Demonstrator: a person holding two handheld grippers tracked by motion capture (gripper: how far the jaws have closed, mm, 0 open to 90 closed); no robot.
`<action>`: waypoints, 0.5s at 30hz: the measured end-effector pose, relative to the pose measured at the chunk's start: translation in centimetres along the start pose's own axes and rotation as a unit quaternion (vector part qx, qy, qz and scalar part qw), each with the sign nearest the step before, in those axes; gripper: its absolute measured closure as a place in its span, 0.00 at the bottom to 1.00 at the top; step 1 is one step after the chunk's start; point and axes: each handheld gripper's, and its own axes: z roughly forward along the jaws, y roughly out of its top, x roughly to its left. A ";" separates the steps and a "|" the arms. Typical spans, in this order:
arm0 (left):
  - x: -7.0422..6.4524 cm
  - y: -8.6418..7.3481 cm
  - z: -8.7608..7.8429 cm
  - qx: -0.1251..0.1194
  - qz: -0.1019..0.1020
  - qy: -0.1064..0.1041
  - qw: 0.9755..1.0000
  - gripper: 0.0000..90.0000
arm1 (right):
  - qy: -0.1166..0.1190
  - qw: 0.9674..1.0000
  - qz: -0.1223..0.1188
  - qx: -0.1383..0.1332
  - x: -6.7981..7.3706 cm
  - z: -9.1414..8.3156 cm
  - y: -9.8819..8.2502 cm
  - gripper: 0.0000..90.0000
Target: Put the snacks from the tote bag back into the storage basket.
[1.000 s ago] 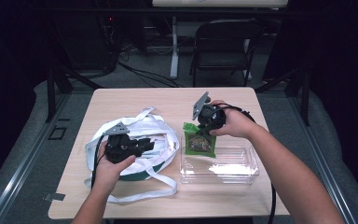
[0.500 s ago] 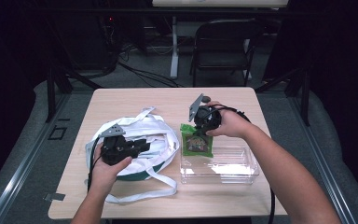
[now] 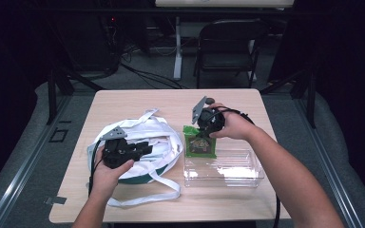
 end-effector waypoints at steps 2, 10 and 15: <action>0.0 0.0 0.0 0.000 0.000 0.000 1.000 0.78 | -0.004 1.000 -0.002 0.004 0.0 0.1 -0.1 0.82; 0.0 0.0 0.0 -0.001 0.000 0.000 1.000 0.78 | -0.022 1.000 0.003 0.021 -0.3 0.2 -0.2 0.78; 0.0 0.0 0.1 -0.001 0.000 -0.001 1.000 0.78 | -0.032 0.999 -0.001 0.028 -0.2 0.5 -0.3 0.76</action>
